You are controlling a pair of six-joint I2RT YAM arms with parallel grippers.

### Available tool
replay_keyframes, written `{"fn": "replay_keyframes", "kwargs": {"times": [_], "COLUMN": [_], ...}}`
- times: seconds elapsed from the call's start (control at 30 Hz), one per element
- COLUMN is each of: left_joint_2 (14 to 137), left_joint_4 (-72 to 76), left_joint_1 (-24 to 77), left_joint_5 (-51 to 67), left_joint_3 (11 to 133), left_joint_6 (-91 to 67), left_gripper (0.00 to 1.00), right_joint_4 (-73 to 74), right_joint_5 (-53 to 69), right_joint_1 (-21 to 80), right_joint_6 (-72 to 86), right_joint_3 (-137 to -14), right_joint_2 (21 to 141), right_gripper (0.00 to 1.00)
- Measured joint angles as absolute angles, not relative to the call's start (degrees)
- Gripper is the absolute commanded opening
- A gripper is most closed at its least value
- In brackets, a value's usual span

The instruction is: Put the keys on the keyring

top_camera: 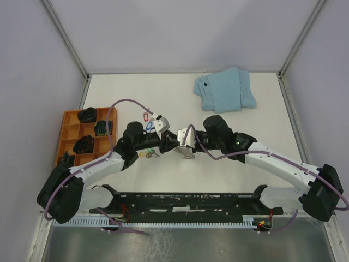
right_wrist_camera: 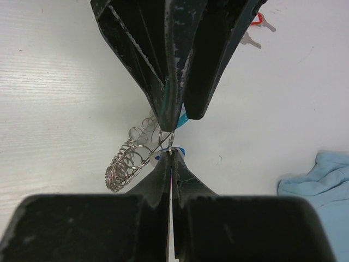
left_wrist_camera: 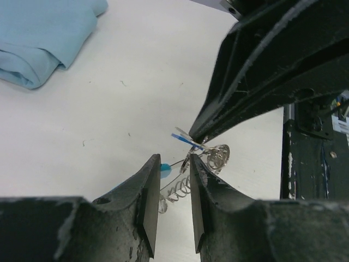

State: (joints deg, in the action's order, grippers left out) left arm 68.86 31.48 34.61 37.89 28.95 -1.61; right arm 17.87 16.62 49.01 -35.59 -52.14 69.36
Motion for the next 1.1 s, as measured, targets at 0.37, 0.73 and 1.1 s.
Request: {"fn": "replay_keyframes", "kwargs": {"times": [0.37, 0.73, 1.1], "left_joint_2": [69.8, 71.5, 71.3], "left_joint_4": [26.2, 23.5, 21.3], "left_joint_1": [34.6, 34.6, 34.6], "left_joint_5": [46.8, 49.8, 50.1], "left_joint_3": [30.9, 32.9, 33.5], "left_joint_6": [5.0, 9.4, 12.1], "left_gripper": [0.35, 0.07, 0.03], "right_joint_4": [19.9, 22.0, 22.7], "right_joint_5": [18.4, 20.0, 18.5], "right_joint_1": [49.0, 49.0, 49.3], "right_joint_6": [-37.0, -37.4, -37.4], "right_joint_3": [-54.3, -55.1, -54.3], "right_joint_2": [70.4, 70.8, 69.5], "right_gripper": [0.01, 0.01, 0.01]}}
